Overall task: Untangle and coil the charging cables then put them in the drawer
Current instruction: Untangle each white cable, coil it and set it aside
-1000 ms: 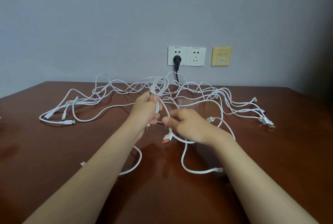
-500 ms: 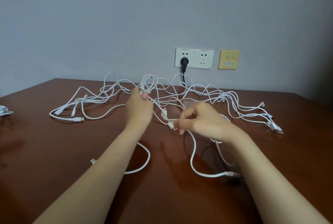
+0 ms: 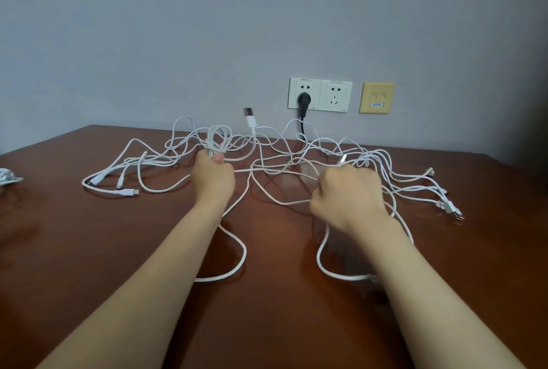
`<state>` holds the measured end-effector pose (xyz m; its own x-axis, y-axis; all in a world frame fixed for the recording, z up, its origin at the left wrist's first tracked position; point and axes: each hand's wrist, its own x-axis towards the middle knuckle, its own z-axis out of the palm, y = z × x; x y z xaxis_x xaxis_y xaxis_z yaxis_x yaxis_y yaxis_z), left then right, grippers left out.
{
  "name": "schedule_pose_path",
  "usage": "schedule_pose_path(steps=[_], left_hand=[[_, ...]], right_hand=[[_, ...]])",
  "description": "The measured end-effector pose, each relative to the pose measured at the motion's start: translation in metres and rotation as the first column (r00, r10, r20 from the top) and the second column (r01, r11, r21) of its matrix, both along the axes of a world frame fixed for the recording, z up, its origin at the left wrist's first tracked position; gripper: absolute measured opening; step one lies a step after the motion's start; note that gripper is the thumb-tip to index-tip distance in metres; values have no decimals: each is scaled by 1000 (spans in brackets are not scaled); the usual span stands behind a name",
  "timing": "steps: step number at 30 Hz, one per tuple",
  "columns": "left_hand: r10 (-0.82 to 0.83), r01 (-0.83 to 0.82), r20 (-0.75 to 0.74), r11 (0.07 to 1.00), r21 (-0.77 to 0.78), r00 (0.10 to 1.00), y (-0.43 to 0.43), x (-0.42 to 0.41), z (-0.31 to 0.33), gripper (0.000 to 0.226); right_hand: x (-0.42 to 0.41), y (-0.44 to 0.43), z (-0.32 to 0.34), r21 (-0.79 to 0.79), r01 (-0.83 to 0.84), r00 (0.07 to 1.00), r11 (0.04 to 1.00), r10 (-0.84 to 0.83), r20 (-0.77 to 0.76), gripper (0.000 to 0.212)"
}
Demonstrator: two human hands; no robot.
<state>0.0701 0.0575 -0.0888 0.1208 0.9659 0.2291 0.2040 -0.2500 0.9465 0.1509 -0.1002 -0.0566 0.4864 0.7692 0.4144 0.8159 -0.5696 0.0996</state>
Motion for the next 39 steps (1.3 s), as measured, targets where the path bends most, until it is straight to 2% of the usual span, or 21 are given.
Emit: schedule_pose_path(steps=[3, 6, 8, 9, 11, 13, 15, 18, 22, 24, 26, 27, 29, 30, 32, 35, 36, 37, 39], left_hand=[[-95, 106, -128, 991, 87, 987, -12, 3, 0, 23], [-180, 223, -225, 958, 181, 957, -25, 9, 2, 22], [-254, 296, -239, 942, 158, 937, -24, 12, 1, 20], [-294, 329, -226, 935, 134, 929, -24, 13, 0, 18], [-354, 384, -218, 916, 116, 910, -25, 14, 0, 17], [-383, 432, -296, 894, 121, 875, -26, 15, -1, 16], [-364, 469, -443, 870, 152, 819, -28, 12, -1, 16], [-360, 591, -620, 778, 213, 697, -35, 7, 2, 17], [-385, 731, -763, 662, 163, 519, -45, 6, 6, 22], [-444, 779, -755, 611, 140, 483, -47, 6, 7, 19], [-501, 816, -736, 566, 119, 455, -48, 4, 8, 24], [-528, 831, -724, 545, 113, 444, -49, 4, 9, 25], [-571, 853, -693, 506, 126, 441, -51, 5, 11, 23], [-600, 860, -664, 494, 130, 446, -53, 5, 13, 22], [-667, 871, -594, 474, 129, 450, -53, 8, 13, 23], [-739, 888, -510, 442, 127, 440, -58, 8, 10, 34], [-755, 889, -483, 441, 126, 443, -60, 7, 9, 35], [-768, 886, -454, 447, 126, 452, -62, 7, 10, 35], [-778, 867, -388, 477, 146, 494, -63, 8, 11, 36]], right_hand=[[-2, 5, -5, -19, 33, 997, 999, -34, -65, 17], [3, 11, -14, 9, 63, 990, 998, -62, -125, 40], [6, 12, -17, 38, 45, 977, 998, -36, -212, 56], [7, 13, -18, 87, 8, 966, 996, 14, -258, 55], [7, 16, -19, 264, -105, 933, 959, 187, -307, 38], [5, 19, -19, 458, -218, 852, 862, 397, -342, 22], [3, 20, -16, 557, -263, 755, 787, 528, -389, 11], [6, 18, -14, 632, -202, 664, 748, 579, -474, 23], [10, 15, -13, 675, -166, 521, 719, 645, -559, 30], [11, 15, -13, 699, -139, 445, 701, 675, -589, 28], [15, 15, -10, 704, -102, 374, 703, 683, -627, 17], [17, 14, -8, 700, -76, 362, 710, 673, -645, 12], [23, 9, -1, 685, -1, 368, 729, 637, -677, 18], [27, 6, 1, 682, 47, 333, 730, 632, -699, 15], [32, -2, 4, 645, 121, 202, 754, 618, -760, 6], [36, -4, 2, 561, 244, -175, 791, 604, -777, 14], [38, -3, -1, 537, 276, -263, 797, 600, -755, 15], [37, -3, -2, 510, 312, -310, 802, 593, -743, 17], [38, 1, -4, 490, 372, -286, 788, 600, -747, 11]])
